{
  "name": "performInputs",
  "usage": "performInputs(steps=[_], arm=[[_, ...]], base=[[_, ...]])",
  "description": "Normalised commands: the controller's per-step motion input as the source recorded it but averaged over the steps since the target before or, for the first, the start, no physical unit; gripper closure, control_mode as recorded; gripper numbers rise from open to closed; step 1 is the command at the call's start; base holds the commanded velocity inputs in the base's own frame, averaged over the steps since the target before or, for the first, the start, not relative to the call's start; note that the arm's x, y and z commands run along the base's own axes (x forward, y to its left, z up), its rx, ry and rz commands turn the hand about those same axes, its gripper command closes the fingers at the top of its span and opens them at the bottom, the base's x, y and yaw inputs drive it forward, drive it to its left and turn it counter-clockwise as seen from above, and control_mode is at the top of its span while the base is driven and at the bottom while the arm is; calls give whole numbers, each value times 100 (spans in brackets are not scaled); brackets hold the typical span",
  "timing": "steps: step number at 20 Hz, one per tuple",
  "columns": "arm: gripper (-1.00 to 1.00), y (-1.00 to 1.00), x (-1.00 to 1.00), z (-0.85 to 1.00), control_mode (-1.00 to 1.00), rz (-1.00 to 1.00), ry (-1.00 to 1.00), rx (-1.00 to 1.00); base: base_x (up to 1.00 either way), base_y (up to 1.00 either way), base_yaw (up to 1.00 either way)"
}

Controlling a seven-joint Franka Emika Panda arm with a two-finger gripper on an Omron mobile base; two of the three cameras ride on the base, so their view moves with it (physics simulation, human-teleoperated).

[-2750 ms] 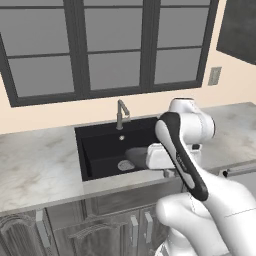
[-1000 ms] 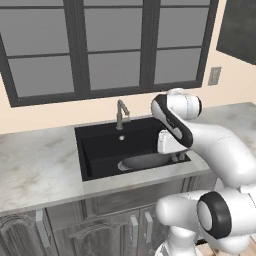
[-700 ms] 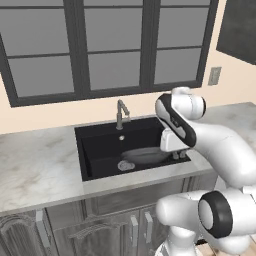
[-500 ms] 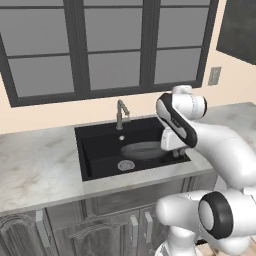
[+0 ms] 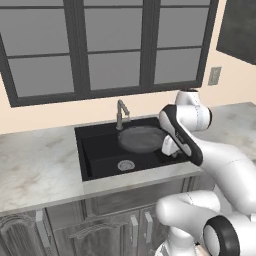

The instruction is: Move the pot and pan from the stove into the sink.

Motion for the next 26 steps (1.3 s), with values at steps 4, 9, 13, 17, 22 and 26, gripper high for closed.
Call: performInputs(steps=[4, 9, 13, 17, 22, 26], arm=[[100, 0, 10, -21, -100, 4, -21, 0], [100, 0, 0, -1, -100, 1, -7, 0], [100, 0, 16, -5, -100, 0, 0, 0], [100, 0, 34, -9, -100, 0, 0, 0], [100, 0, 40, -7, -100, 1, 6, 0], [100, 0, 37, -17, -100, 2, 9, 0]], base=[[0, 0, 0], [0, 0, 0], [0, 0, 0], [0, 0, 0], [0, 0, 0], [0, 0, 0]])
